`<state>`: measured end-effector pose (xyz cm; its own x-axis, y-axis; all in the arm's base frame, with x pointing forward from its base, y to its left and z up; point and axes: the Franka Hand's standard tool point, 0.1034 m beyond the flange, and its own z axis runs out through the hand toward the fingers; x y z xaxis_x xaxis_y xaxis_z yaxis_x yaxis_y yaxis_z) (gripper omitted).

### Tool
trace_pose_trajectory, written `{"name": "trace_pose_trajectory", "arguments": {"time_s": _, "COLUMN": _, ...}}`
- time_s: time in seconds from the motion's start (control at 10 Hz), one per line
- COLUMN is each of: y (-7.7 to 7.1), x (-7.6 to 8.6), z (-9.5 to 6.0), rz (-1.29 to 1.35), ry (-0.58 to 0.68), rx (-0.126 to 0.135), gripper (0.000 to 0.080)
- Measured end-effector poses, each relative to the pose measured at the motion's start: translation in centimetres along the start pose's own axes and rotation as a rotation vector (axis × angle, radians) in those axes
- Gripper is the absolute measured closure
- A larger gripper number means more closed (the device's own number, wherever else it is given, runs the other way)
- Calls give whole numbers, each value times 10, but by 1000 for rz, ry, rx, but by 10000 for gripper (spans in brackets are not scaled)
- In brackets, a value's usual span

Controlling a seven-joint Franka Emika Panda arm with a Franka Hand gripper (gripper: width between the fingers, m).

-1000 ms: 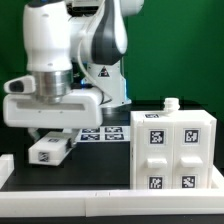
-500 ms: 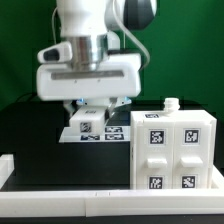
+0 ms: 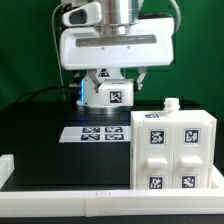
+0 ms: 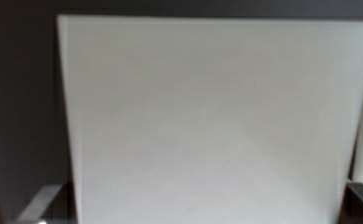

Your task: Assemble cabinet

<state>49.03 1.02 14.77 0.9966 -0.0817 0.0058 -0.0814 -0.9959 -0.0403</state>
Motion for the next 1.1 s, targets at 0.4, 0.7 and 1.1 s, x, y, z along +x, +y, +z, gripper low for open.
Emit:
{"name": "trace_pose_trajectory", "arguments": {"time_s": 0.4, "y": 1, "x": -1, "z": 1, "rz": 0, "ry": -2, "rx": 0, "gripper": 239}}
{"name": "trace_pose_trajectory", "arguments": {"time_s": 0.7, "y": -23, "x": 26, "z": -23, "rz": -55, "ry": 14, "rx": 10, "gripper": 239}}
{"name": "trace_pose_trajectory", "arguments": {"time_s": 1.1, "y": -59, "x": 58, "z": -31, "rz": -60, "ry": 43, "rx": 16, "gripper": 238}}
